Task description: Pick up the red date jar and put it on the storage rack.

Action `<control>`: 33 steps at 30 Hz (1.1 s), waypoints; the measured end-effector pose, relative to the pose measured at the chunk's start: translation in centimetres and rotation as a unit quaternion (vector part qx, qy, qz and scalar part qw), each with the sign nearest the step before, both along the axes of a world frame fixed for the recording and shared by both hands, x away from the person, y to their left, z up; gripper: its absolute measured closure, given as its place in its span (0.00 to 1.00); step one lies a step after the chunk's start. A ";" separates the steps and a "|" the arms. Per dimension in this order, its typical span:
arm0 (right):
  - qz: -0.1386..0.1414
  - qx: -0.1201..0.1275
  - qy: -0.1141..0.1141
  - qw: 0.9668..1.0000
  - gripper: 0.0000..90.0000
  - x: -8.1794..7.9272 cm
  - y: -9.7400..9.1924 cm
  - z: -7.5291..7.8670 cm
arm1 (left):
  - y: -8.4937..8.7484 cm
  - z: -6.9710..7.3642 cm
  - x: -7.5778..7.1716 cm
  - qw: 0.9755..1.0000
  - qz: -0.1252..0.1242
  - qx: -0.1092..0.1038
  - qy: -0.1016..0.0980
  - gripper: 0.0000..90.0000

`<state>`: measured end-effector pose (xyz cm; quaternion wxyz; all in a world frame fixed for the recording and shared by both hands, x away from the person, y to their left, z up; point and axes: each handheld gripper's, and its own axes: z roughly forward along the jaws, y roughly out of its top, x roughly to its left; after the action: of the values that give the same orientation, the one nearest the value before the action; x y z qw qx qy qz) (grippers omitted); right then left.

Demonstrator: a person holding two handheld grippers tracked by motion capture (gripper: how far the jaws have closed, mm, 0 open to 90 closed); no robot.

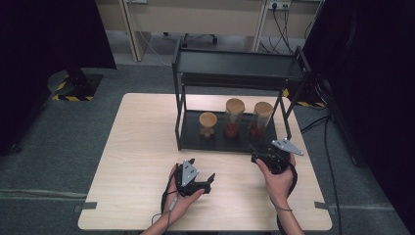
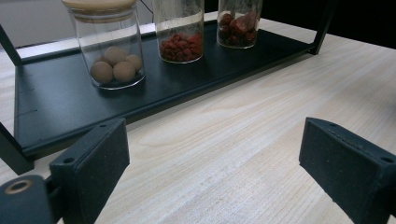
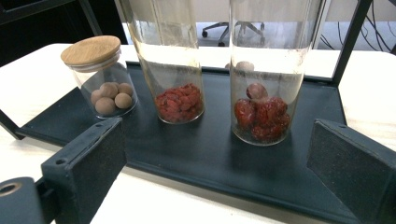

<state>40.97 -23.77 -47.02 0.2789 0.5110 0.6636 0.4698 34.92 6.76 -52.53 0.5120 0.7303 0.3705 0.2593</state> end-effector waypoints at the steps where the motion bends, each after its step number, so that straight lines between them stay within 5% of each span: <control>1: 0.000 -0.001 0.001 1.000 0.06 -0.1 -0.1 -0.1 | 0.0 0.0 0.0 1.000 0.000 0.000 0.000 0.09; 33: 0.004 -0.005 0.011 1.000 0.06 -2.3 -1.5 -0.9 | 0.0 0.0 0.0 1.000 0.001 0.000 0.002 0.09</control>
<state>38.70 -25.29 -47.91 0.2721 0.5121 0.6710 0.4620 34.97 6.75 -52.53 0.5114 0.7304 0.3720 0.2582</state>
